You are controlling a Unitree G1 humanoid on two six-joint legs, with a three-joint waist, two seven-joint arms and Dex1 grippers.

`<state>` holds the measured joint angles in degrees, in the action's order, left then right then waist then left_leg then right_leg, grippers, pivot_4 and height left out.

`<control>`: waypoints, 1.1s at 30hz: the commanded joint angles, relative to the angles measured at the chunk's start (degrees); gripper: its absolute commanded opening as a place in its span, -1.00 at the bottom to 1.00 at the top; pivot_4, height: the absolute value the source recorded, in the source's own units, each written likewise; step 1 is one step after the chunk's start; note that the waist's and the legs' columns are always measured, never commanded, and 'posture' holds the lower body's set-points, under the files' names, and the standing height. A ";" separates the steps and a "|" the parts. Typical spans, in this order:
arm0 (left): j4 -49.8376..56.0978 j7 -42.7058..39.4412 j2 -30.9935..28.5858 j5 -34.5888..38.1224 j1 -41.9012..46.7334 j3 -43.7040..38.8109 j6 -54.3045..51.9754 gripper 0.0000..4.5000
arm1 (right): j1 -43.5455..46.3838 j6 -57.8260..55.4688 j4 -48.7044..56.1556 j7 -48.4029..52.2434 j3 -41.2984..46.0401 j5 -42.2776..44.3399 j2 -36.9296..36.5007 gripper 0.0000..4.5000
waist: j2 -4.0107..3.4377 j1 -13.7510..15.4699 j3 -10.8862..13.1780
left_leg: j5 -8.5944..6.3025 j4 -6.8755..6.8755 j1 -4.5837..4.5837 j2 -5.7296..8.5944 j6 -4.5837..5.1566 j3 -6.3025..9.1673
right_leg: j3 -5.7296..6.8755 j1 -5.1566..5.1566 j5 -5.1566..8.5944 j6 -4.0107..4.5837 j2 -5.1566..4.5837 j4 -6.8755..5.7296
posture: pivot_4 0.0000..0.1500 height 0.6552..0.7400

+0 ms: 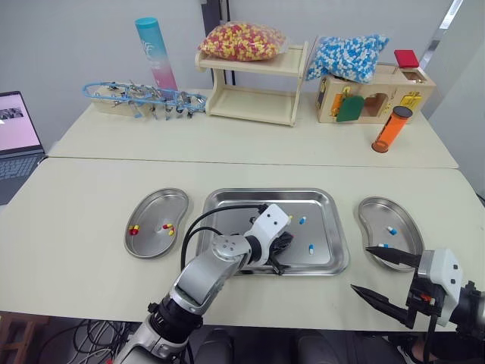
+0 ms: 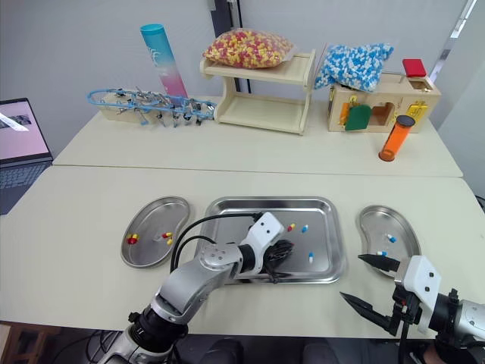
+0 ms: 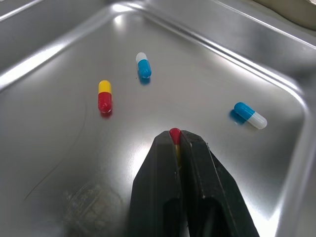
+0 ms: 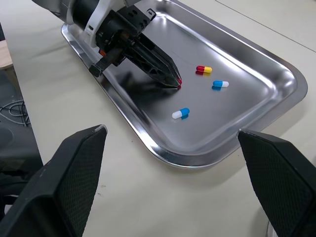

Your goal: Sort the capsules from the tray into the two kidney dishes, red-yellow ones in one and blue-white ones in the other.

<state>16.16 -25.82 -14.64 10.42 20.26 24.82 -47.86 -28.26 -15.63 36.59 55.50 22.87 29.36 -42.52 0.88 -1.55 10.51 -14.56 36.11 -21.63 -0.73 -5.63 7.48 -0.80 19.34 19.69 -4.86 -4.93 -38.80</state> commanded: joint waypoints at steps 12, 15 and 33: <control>21.04 -6.30 -5.48 13.38 -9.55 -15.83 -0.17 -0.99 | 2.22 -0.26 1.38 0.07 -0.80 0.94 -0.95 1.00 | 0.01 -0.33 0.01 | 0.00 -0.01 -0.04 0.00 0.00 0.01 | 0.00 0.03 0.00 0.00 0.00 0.03 | 1.00 1.00; 24.78 -10.41 -9.61 16.81 -14.52 -19.66 2.33 -0.99 | 3.32 -0.60 0.95 0.06 -1.28 1.11 -1.15 1.00 | 0.00 -0.26 0.00 | 0.00 -0.06 -0.03 -0.02 0.00 0.00 | -0.01 0.07 0.01 0.01 0.00 0.03 | 1.00 1.00; 19.54 -9.10 -16.66 22.86 -33.84 -53.05 13.77 -0.99 | 13.88 -3.40 -0.29 3.75 -5.63 4.91 -4.73 1.00 | 0.08 -0.07 0.05 | -0.02 -0.06 -0.04 -0.02 0.03 0.02 | 0.02 0.04 0.01 0.03 0.00 0.07 | 1.00 1.00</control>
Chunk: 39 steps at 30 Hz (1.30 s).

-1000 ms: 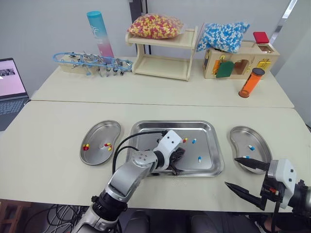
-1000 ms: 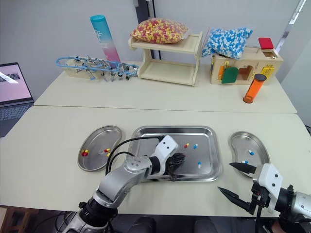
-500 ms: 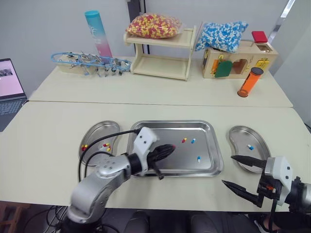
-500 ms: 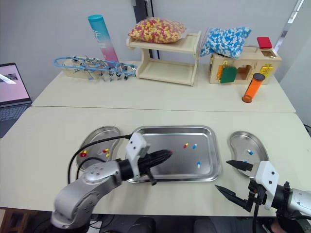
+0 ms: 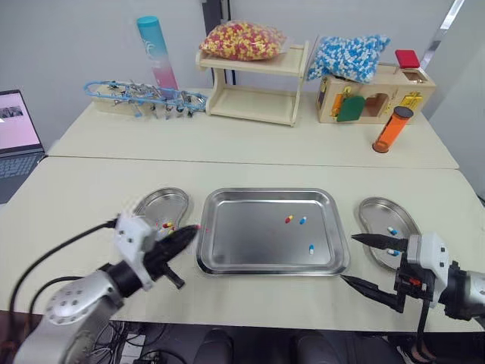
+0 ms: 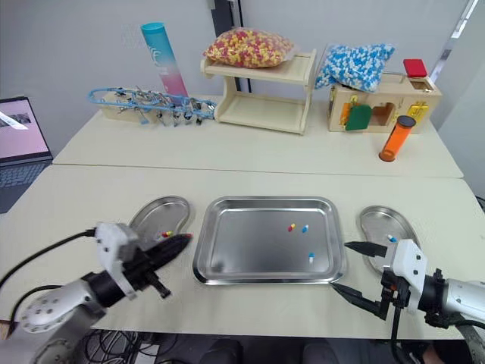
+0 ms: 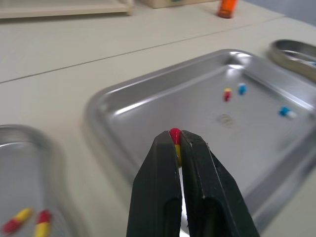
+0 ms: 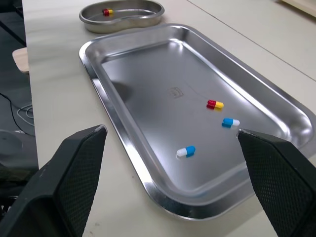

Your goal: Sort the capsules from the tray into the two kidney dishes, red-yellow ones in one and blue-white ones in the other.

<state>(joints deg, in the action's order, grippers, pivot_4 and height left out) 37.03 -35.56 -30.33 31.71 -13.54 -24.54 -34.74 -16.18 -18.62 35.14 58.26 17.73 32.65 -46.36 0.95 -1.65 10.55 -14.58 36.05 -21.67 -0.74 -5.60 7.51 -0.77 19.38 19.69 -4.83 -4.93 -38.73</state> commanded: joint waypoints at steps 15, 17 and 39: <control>-23.85 -0.26 -4.55 -6.40 6.84 -2.35 10.27 -0.99 | 14.85 -3.37 2.40 2.77 -9.08 4.86 -1.86 1.00 | 0.09 0.12 0.05 | 0.00 -0.01 -0.09 0.00 -0.01 0.06 | 0.07 0.10 -0.01 0.00 0.00 0.01 | 1.00 1.00; -24.50 -0.16 -4.42 -6.47 8.02 -1.74 10.81 -0.99 | 15.11 -3.57 2.47 2.90 -9.00 5.18 -2.12 1.00 | 0.10 0.12 0.05 | 0.01 -0.01 -0.16 0.00 -0.01 0.06 | 0.06 0.19 -0.01 0.00 0.00 0.00 | 1.00 1.00; -12.03 4.44 -6.16 -2.41 7.85 -6.34 3.63 0.58 | 14.69 -3.24 2.53 1.80 -8.86 4.54 -1.81 1.00 | 0.11 -0.10 0.06 | 0.01 -0.01 -0.15 -0.01 -0.01 0.04 | 0.03 0.24 -0.01 0.00 0.00 -0.08 | 1.00 1.00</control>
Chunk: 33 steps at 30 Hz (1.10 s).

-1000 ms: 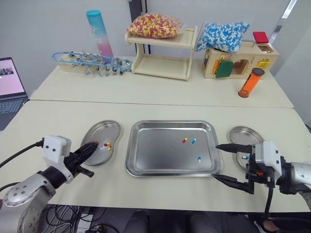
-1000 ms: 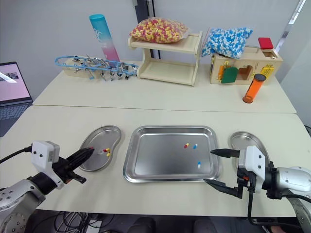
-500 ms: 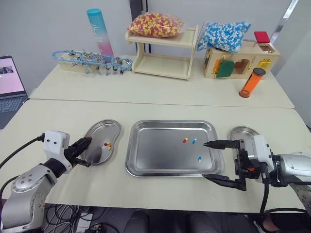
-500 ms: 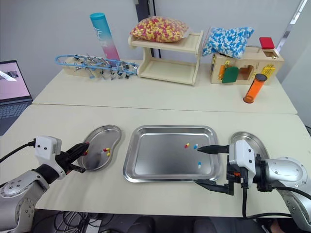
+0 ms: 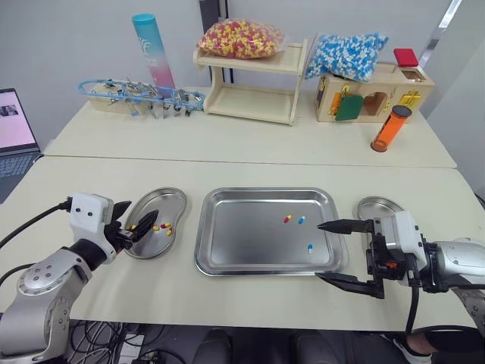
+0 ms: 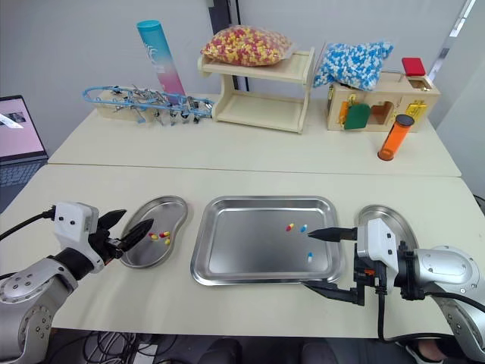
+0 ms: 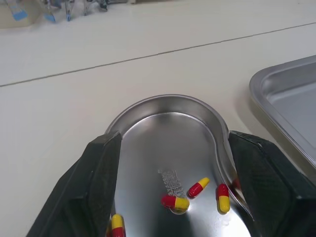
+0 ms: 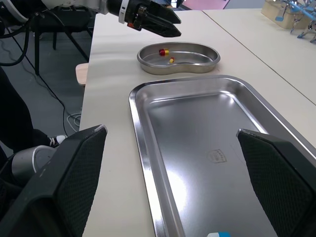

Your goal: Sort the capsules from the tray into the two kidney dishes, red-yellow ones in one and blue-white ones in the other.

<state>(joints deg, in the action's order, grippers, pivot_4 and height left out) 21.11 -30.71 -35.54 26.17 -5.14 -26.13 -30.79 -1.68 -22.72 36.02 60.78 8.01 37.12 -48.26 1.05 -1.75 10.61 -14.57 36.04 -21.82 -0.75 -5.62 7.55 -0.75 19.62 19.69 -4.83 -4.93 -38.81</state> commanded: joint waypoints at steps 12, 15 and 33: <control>14.66 -12.65 -6.03 12.39 -8.82 -2.04 -2.94 0.95 | -8.11 7.45 1.36 -4.10 5.93 -5.91 2.64 1.00 | 0.04 0.46 0.02 | 0.00 0.00 -0.03 0.00 0.00 -0.02 | -0.01 0.00 0.00 0.00 -0.01 0.01 | 1.00 1.00; 15.31 -14.22 -6.75 12.63 -7.78 1.23 -2.49 0.99 | -13.17 8.76 1.78 -4.49 9.83 -6.76 2.99 1.00 | 0.02 0.38 0.02 | 0.00 -0.01 -0.01 0.00 0.00 -0.05 | -0.03 -0.01 0.00 0.00 -0.01 0.01 | 1.00 1.00; 15.07 -14.64 -5.63 12.02 -7.11 5.65 -0.77 0.99 | -31.61 15.92 3.45 -6.57 20.07 -12.75 9.08 1.00 | -0.01 0.02 0.00 | -0.01 -0.04 0.05 -0.01 0.01 -0.10 | -0.11 -0.02 0.01 0.02 0.00 -0.02 | 1.00 1.00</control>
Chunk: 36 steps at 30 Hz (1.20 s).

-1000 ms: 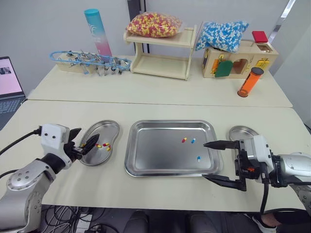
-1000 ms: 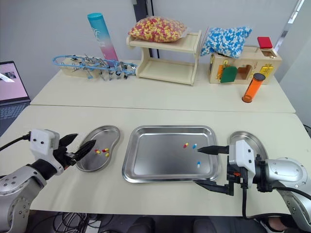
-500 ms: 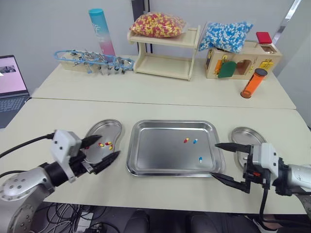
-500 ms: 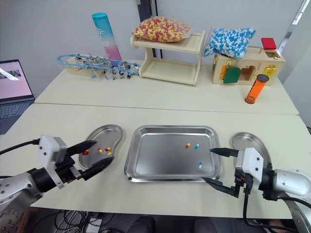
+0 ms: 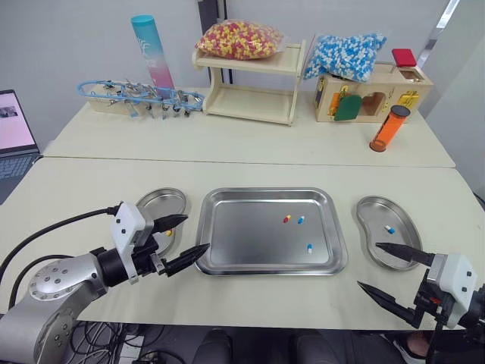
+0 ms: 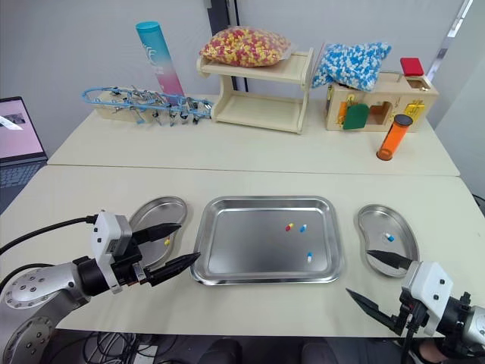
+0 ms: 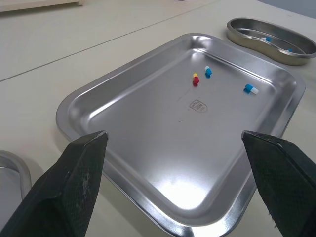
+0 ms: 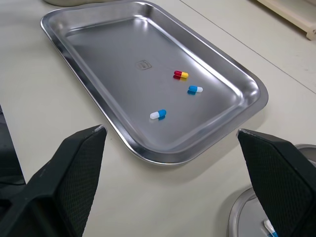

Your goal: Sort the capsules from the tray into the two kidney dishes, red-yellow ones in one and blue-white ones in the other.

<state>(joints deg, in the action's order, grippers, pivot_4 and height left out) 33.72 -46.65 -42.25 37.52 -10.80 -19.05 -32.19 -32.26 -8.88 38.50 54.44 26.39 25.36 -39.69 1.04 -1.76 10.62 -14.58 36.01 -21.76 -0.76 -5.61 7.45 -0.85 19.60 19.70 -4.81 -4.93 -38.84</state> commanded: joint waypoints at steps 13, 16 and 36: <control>8.78 4.67 7.57 -3.18 -14.93 -2.03 7.48 0.99 | 1.89 2.82 -4.21 0.67 2.13 -1.34 -1.60 1.00 | 0.01 0.26 0.00 | 0.00 0.02 0.00 -0.01 0.00 -0.03 | -0.01 -0.04 0.00 0.01 -0.01 0.03 | 1.00 1.00; 10.06 5.23 7.70 -4.24 -15.46 -0.50 8.14 0.99 | 1.96 2.55 -4.35 1.02 2.19 -1.14 -1.98 1.00 | 0.00 0.25 0.00 | 0.00 0.01 -0.02 -0.01 0.00 -0.03 | 0.00 -0.04 0.00 0.01 -0.01 0.07 | 1.00 1.00; 5.57 17.57 11.47 -14.42 7.71 24.53 -0.48 0.30 | 4.65 -1.34 -1.68 -1.60 -1.59 -0.69 -1.49 1.00 | -0.05 0.23 -0.04 | 0.00 0.04 0.01 0.01 0.00 0.00 | 0.02 -0.07 -0.01 0.00 0.00 0.02 | 1.00 1.00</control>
<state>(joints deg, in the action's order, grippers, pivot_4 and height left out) 39.37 -30.45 -31.33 25.60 -4.19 3.02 -33.39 -27.55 -10.64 35.18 53.27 24.21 23.99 -41.43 0.99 -1.53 10.58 -14.58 36.05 -21.76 -0.75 -5.61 7.45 -0.83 19.53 19.69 -4.81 -4.93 -38.81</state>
